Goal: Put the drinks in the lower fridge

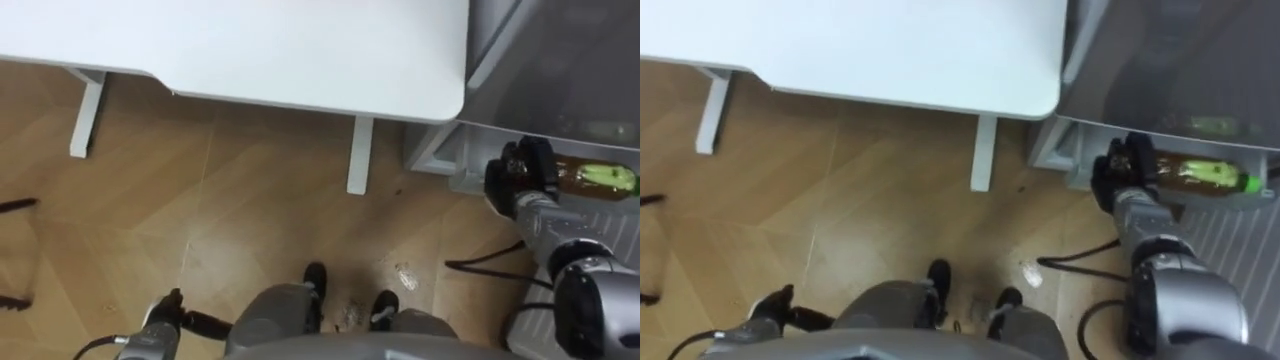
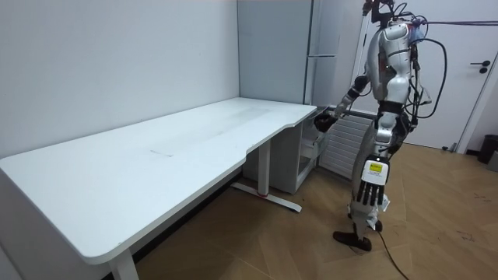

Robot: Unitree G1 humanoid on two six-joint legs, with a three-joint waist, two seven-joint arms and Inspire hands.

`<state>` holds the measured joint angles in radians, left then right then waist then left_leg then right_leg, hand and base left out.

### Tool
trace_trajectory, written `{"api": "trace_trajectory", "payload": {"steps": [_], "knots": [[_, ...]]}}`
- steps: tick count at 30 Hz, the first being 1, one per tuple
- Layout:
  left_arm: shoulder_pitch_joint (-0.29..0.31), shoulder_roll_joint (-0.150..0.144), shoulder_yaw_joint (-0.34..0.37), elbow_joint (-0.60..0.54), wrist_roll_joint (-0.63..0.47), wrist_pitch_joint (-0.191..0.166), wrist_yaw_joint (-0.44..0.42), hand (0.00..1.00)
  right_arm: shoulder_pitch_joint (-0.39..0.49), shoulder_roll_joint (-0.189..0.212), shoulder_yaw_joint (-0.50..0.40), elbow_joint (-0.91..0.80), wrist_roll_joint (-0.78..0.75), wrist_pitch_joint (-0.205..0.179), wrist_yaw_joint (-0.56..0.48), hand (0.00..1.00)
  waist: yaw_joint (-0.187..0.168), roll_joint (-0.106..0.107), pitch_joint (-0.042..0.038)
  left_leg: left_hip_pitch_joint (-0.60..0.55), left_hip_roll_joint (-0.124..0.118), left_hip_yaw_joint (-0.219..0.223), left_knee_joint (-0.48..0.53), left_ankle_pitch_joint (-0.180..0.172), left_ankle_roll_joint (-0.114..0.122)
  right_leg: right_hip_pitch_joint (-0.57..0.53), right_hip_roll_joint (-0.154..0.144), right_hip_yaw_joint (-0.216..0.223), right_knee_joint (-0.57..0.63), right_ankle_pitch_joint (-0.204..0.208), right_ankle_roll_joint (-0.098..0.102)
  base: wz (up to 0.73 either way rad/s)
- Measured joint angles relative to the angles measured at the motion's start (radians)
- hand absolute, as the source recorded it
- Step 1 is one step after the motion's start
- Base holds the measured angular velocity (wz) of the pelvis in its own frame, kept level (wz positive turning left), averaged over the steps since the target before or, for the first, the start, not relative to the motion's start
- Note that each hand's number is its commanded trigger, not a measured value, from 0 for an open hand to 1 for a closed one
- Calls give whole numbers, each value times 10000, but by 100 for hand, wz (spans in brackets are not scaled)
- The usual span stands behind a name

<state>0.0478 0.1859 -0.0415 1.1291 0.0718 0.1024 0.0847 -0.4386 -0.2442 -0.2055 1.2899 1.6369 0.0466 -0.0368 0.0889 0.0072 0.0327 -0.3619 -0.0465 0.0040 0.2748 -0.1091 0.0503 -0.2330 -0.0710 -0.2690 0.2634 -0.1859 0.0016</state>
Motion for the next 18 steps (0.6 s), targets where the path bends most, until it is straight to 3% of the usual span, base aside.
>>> {"api": "trace_trajectory", "payload": {"steps": [2,12,13,15,18], "knots": [[-193,0,0,3,70,16,-25,0,-211,-79,-457,52,-36,39,-32,100,-19,-17,49,-395,-3,-71,149,38,4,-348,-14,-85,118,-3,-8,10],[-230,293,-475,7,72,12,-15,0,-586,-574,-387,51,-47,198,-541,99,46,-42,63,-848,-2,-108,250,61,24,-827,-47,-74,301,-7,-10,1],[-230,317,-557,4,73,13,-11,0,-601,-597,-308,51,-50,202,-551,62,40,-42,63,-864,0,-108,250,67,25,-846,-49,-74,308,-8,-11,0],[-231,326,-619,-4,81,15,-12,0,-625,-617,-287,51,-62,203,-591,0,37,-43,63,-881,1,-108,254,70,27,-876,-59,-66,348,-16,-15,0],[-221,326,-615,6,76,13,-12,0,-705,-657,-307,53,-305,204,-779,0,14,-42,63,-894,-7,-94,288,93,51,-934,-127,-79,485,-51,-12,0]]}}
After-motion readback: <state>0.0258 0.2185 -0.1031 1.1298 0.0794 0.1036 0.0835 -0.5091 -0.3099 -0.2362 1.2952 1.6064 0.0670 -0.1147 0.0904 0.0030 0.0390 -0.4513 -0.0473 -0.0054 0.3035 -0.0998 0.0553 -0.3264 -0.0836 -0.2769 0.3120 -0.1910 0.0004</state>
